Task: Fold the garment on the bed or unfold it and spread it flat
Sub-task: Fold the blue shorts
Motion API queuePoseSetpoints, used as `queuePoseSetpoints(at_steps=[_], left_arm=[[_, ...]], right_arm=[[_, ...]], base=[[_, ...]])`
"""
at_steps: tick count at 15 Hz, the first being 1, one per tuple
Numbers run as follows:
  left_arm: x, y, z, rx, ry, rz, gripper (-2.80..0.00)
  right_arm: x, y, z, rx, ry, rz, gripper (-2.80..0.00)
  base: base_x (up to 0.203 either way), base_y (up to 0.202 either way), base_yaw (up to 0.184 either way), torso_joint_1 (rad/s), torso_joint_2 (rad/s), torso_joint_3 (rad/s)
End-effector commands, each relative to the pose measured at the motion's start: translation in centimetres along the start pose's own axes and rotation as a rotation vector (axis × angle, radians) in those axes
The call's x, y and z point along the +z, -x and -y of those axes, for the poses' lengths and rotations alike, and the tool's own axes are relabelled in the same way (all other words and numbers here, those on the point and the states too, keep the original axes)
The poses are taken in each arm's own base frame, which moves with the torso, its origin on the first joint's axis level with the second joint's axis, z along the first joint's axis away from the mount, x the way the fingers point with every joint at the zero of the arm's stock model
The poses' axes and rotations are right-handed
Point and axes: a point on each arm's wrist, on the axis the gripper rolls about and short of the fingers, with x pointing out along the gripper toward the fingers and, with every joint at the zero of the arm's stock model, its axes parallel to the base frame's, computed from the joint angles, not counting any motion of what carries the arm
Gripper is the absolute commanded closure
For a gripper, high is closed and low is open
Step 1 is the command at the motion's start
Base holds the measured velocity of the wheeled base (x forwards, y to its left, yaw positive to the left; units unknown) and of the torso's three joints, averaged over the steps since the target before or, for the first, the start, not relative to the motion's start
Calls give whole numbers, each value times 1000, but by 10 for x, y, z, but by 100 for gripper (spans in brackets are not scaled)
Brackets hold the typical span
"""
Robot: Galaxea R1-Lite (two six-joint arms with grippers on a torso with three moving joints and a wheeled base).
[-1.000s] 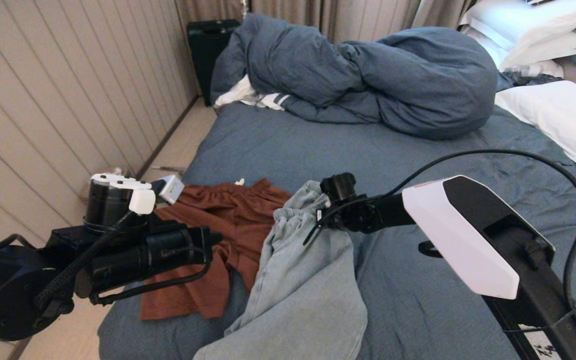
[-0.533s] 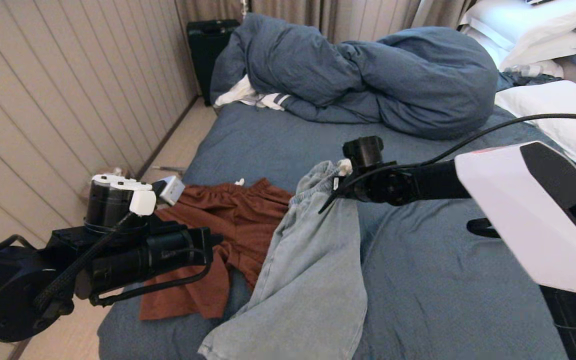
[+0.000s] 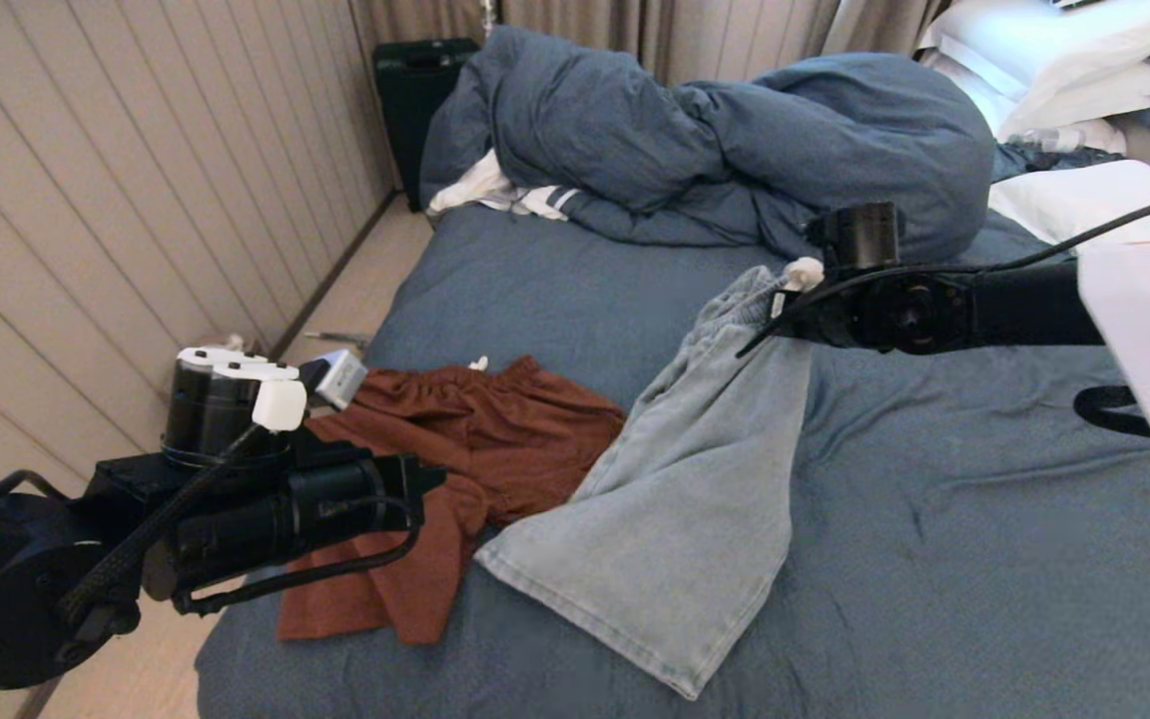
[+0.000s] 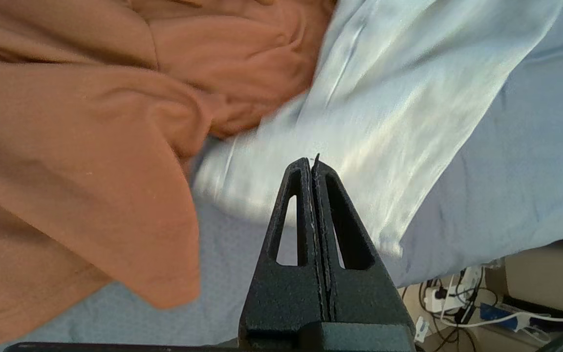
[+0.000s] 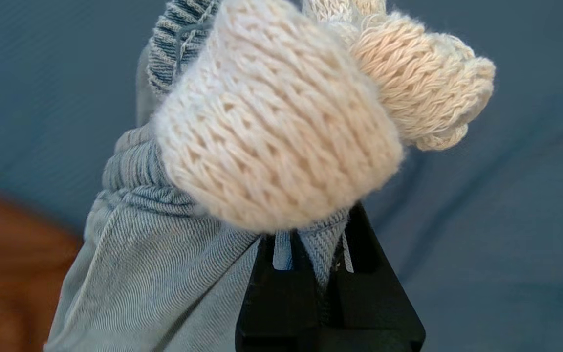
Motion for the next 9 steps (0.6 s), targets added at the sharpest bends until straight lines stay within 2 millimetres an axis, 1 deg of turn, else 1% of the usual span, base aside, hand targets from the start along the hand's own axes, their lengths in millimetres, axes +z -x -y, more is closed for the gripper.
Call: queuePoseSetpoints(at_steps=[1,5,7,9], left_arm=[[0,0,2,-8,0,2,0],[-4,0,4,-13,-4,-12,0],[-5,0,5,-19,-7,-15,0],[-5,0,5,-19,-7,-15,0]], right_arm=[[17,-1,39,-79,-14,34,0],[24,-10,99,-208,-29,34,0],[28,-8,128,-270,-40,37,0],[34,-1,155,-325,-47,45,0]], base=[[0,0,0,0,0,0],[0,0,0,0,0,0],[0,0,0,0,0,0],[0,0,0,0,0,0]])
